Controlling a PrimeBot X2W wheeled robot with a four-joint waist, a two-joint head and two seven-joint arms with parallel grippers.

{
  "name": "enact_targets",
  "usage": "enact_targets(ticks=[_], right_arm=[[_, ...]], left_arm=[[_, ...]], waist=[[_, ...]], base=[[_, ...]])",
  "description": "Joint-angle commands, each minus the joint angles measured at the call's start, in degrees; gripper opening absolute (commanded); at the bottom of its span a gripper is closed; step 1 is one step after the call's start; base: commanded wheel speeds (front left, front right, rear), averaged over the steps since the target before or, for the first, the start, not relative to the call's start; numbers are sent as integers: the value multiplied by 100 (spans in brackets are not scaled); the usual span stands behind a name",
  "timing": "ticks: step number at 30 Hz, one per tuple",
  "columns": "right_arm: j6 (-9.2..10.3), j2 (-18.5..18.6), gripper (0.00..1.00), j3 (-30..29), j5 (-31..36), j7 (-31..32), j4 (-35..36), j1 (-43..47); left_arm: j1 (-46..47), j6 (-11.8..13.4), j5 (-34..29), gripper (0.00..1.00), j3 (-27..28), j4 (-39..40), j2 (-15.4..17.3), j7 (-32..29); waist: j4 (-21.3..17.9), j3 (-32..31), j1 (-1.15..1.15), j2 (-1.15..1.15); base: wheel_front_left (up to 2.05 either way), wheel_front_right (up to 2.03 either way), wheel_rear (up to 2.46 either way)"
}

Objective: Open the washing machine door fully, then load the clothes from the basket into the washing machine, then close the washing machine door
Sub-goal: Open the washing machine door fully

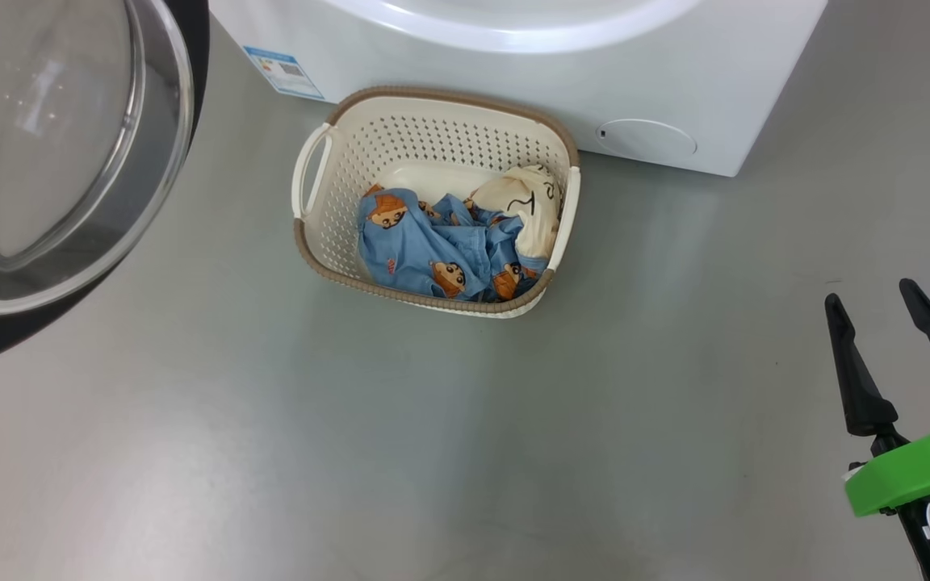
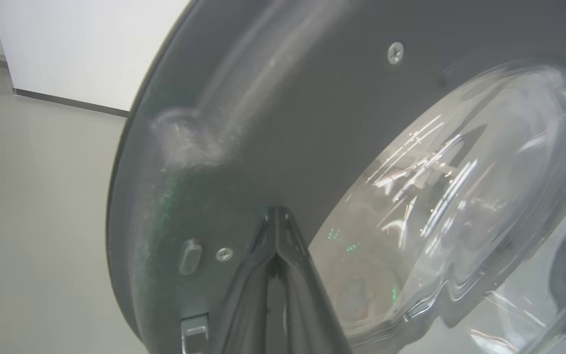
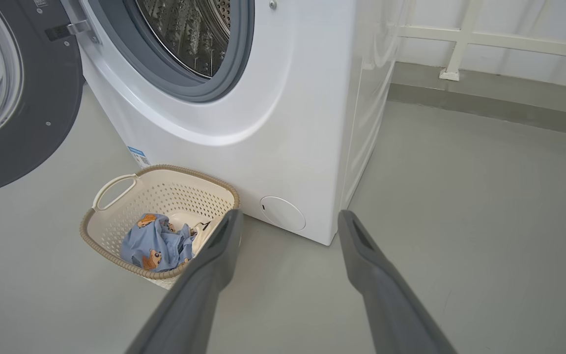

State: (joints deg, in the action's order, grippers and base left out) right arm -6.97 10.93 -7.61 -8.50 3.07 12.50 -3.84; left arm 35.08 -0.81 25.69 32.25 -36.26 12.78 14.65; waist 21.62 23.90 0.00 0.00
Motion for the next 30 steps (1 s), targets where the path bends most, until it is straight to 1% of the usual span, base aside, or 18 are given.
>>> enact_targets(ticks=[1, 9, 16, 23, 30], right_arm=[[-52, 57, 100, 115, 80, 42, 215, -18], [-52, -1, 100, 178, 66, -16, 154, -12], [-52, -170, 100, 272, 21, -248, -151, -35], [-52, -343, 100, 281, -3, -485, -435, -45], [-52, -530, 100, 185, -66, -798, -788, 53]], left_arm=[[86, -18, -103, 0, 217, 89, 450, 35], [111, -174, -398, 0, 386, 98, 304, 35], [-156, -380, -719, 0, 339, 239, 191, 35], [-459, -543, -958, 0, 42, 430, 24, 35], [-990, -641, -1159, 0, -601, 882, -405, 35]], waist=[[20, 12, 0, 0], [23, -130, 0, 0], [-90, -583, 0, 0], [-207, -998, 0, 0], [-339, -1517, 0, 0]], base=[[0, 0, 0], [0, 0, 0], [0, 0, 0], [0, 0, 0], [0, 0, 0]])
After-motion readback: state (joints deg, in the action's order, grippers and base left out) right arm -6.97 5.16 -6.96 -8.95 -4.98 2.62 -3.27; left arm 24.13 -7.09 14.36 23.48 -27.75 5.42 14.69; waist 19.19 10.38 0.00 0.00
